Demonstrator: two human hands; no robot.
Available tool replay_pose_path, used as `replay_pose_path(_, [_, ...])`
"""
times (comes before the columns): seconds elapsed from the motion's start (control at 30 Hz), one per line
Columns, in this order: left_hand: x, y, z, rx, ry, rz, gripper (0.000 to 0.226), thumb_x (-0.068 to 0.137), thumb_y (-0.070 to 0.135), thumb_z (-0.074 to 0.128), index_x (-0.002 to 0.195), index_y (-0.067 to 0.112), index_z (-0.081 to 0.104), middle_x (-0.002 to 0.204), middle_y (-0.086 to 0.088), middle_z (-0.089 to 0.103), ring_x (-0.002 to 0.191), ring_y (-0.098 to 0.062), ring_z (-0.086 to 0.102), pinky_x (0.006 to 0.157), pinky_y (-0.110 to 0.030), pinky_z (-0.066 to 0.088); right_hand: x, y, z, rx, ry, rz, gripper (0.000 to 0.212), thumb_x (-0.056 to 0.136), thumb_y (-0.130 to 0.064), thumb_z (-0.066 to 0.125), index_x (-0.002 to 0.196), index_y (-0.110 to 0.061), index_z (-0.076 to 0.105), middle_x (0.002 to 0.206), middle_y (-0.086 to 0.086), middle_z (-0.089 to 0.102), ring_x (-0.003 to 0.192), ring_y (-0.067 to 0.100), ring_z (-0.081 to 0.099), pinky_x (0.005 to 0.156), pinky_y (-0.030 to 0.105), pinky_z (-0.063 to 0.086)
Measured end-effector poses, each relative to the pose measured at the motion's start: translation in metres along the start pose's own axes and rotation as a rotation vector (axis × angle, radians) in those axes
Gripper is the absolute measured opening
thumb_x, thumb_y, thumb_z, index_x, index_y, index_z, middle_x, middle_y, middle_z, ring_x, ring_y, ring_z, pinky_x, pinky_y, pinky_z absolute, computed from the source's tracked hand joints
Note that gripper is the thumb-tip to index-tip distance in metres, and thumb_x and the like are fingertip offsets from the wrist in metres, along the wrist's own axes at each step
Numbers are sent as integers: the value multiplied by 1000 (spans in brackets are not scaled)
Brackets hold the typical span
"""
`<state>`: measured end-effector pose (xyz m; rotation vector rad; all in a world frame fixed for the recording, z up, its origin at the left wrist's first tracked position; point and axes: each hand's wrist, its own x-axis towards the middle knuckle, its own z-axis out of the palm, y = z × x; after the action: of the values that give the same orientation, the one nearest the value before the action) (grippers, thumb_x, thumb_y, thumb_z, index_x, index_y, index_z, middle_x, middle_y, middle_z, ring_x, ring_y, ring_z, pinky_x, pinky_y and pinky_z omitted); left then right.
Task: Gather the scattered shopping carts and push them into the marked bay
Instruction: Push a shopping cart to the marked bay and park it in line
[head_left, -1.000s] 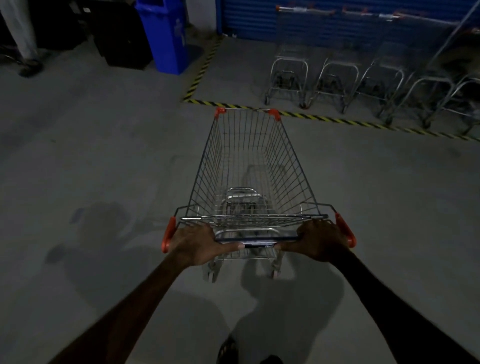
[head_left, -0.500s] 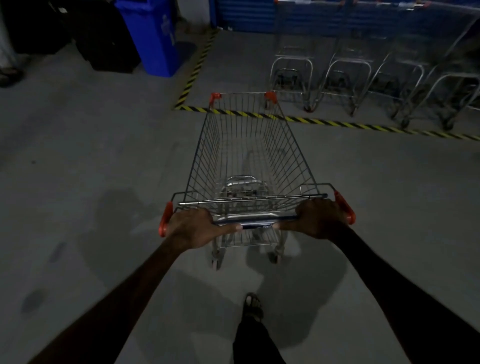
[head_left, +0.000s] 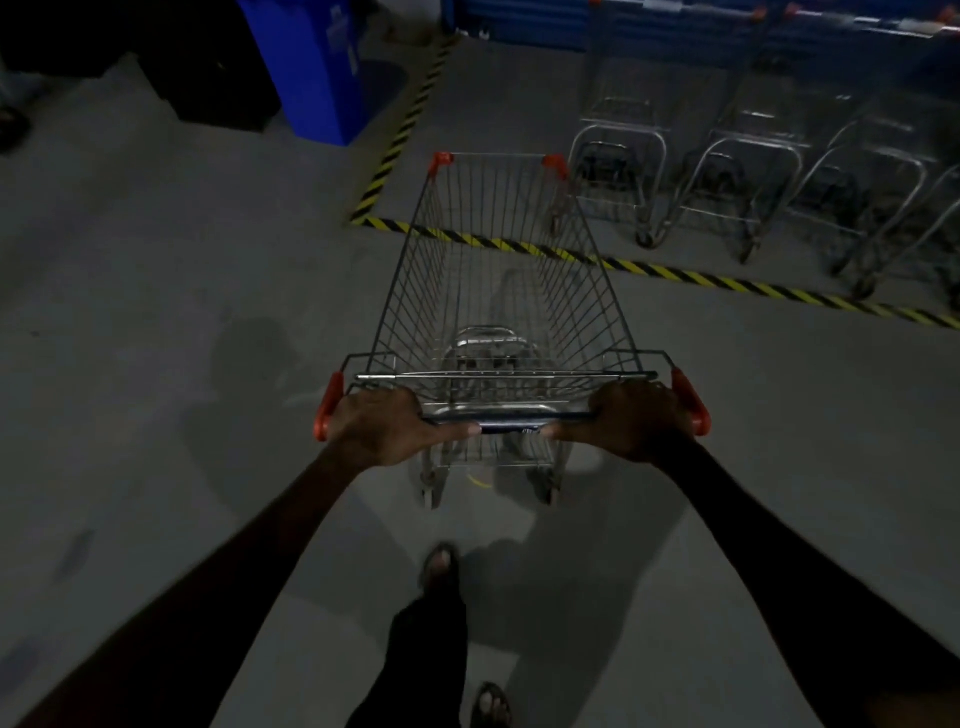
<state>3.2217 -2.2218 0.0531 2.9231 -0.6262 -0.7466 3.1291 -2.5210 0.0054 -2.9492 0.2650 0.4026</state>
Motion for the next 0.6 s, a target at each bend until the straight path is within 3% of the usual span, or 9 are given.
replay_pose_path(0.13, [93, -12, -29, 18, 26, -32, 110, 56, 117, 20, 69, 22, 74, 84, 7, 73, 93, -16, 69, 113, -50, 34, 87, 15, -25, -43, 2, 21, 100, 55, -116, 26, 65, -25, 66, 69, -8, 63, 74, 15, 65, 80, 36, 55])
replay_pose_path(0.23, [148, -13, -67, -10, 11, 0, 97, 65, 112, 30, 72, 23, 68, 84, 7, 70, 90, -13, 64, 103, -42, 45, 151, 23, -49, -50, 9, 32, 95, 59, -114, 31, 64, -25, 65, 68, -8, 63, 74, 15, 65, 78, 35, 53])
replay_pose_path(0.3, [178, -10, -98, -16, -12, 17, 83, 73, 105, 37, 70, 26, 61, 84, 8, 66, 94, -13, 65, 107, -42, 44, 190, 25, -68, -75, -13, 44, 90, 64, -110, 35, 69, -26, 68, 74, -9, 66, 77, 15, 66, 85, 38, 51])
replay_pose_path(0.43, [241, -8, -147, -1, -29, 60, 69, 83, 96, 39, 76, 32, 64, 98, 4, 73, 112, -18, 69, 111, -43, 40, 265, 30, -101, -92, -56, 59, 89, 66, -108, 37, 74, -26, 71, 80, -8, 70, 86, 16, 70, 90, 39, 51])
replay_pose_path(0.6, [336, -13, -189, 26, -18, 41, 82, 77, 103, 33, 81, 27, 63, 117, 0, 76, 122, -23, 67, 118, -48, 33, 356, 39, -138, -48, -89, 86, 89, 65, -107, 39, 76, -25, 70, 92, -6, 74, 95, 18, 69, 96, 40, 44])
